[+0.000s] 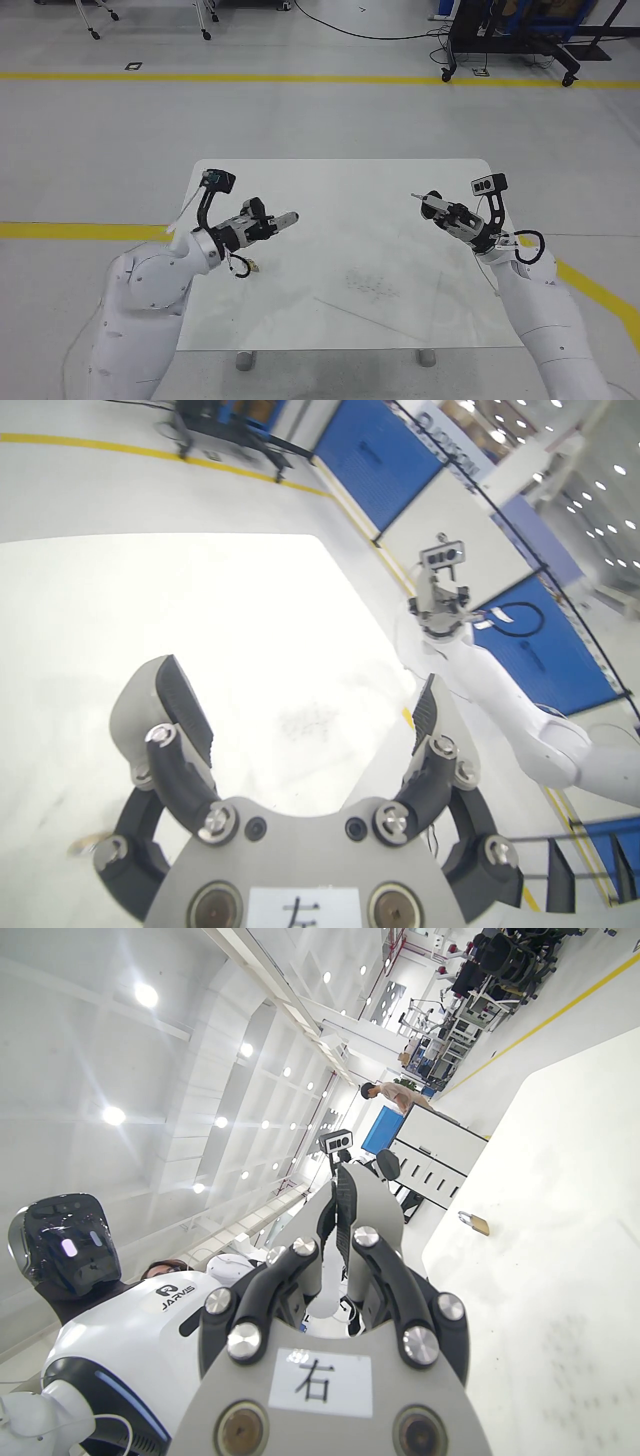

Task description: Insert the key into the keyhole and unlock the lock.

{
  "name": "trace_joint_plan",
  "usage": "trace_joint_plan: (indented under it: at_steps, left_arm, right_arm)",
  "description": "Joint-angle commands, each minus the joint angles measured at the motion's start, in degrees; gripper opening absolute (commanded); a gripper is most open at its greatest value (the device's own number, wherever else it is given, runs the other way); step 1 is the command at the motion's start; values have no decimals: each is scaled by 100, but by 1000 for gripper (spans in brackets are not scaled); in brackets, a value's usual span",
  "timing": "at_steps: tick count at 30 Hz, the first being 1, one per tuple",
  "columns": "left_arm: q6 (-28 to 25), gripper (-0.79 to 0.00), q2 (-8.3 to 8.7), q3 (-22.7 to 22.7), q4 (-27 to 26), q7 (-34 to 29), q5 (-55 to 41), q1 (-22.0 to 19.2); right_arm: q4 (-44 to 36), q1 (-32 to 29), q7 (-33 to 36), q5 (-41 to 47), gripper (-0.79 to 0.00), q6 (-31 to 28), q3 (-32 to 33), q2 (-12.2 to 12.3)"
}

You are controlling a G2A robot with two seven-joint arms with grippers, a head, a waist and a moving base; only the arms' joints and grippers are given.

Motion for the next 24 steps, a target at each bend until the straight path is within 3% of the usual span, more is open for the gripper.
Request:
trace_joint_plan:
  at_steps: [1,6,10,16,24]
  left_arm:
    - [267,0,36,-380,-285,229,431,666]
    - [444,0,49,-712,-337,860,609,1610]
    - [495,0,59,-726,-87,1160,938,1960]
    - [204,0,73,-315,385,1089,1250,1962]
    - [-375,0,112,-292,852,1177,1057,1835]
  right_arm:
    - [0,0,0,0,-785,0,0,0]
    - [0,0,0,0,-785,0,0,0]
    - [0,0,0,0,-785,0,0,0]
    - [0,0,0,0,-785,0,0,0]
    - [0,0,0,0,-785,0,0,0]
